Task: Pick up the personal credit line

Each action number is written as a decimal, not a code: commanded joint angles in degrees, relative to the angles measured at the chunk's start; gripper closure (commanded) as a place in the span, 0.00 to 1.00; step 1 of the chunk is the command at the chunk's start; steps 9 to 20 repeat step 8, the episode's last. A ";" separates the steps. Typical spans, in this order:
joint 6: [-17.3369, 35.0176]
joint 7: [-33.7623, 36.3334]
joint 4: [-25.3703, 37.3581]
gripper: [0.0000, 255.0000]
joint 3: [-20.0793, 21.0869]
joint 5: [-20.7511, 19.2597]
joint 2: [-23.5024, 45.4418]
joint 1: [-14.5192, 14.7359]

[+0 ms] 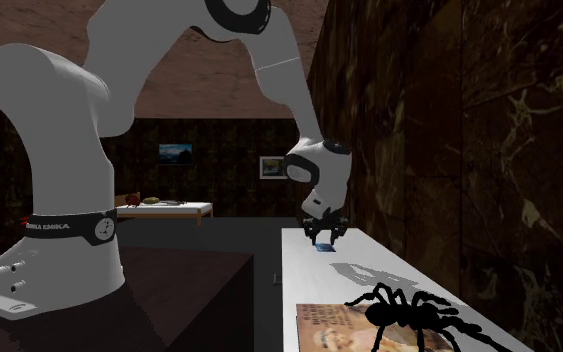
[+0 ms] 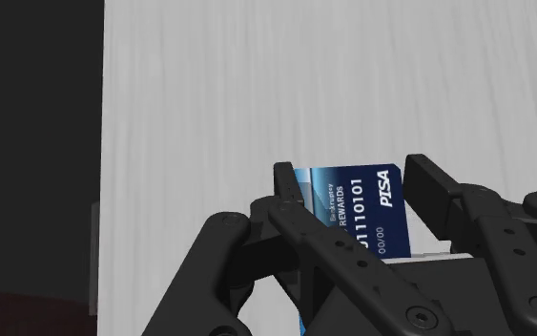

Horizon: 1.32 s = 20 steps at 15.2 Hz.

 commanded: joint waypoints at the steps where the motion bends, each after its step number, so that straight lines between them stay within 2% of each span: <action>1: -0.91 1.25 -0.57 1.00 -0.29 -0.46 -1.64 0.27; 6: -3.21 4.05 -2.09 1.00 -0.89 -1.54 -5.78 0.63; 20: -3.29 4.13 -2.13 1.00 -0.91 -1.57 -5.90 0.64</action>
